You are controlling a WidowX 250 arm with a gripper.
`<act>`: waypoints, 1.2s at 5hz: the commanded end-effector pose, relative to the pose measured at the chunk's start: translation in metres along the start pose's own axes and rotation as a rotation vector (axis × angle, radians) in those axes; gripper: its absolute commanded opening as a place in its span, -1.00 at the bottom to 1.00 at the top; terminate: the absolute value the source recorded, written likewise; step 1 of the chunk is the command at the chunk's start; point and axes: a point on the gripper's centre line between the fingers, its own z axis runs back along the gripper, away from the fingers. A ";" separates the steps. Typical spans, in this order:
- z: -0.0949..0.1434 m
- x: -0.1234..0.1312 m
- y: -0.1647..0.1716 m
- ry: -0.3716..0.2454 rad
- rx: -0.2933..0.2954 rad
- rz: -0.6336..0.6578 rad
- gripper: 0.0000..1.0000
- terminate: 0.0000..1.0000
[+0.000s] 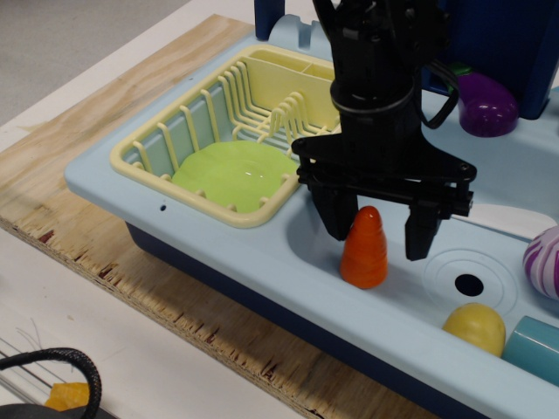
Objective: Put carrot on plate
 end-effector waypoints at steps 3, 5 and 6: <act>0.054 0.009 -0.012 -0.055 0.060 -0.008 -1.00 -1.00; 0.102 0.017 0.012 -0.137 0.132 0.038 -1.00 -1.00; 0.101 0.030 0.047 -0.138 0.146 0.088 -1.00 -1.00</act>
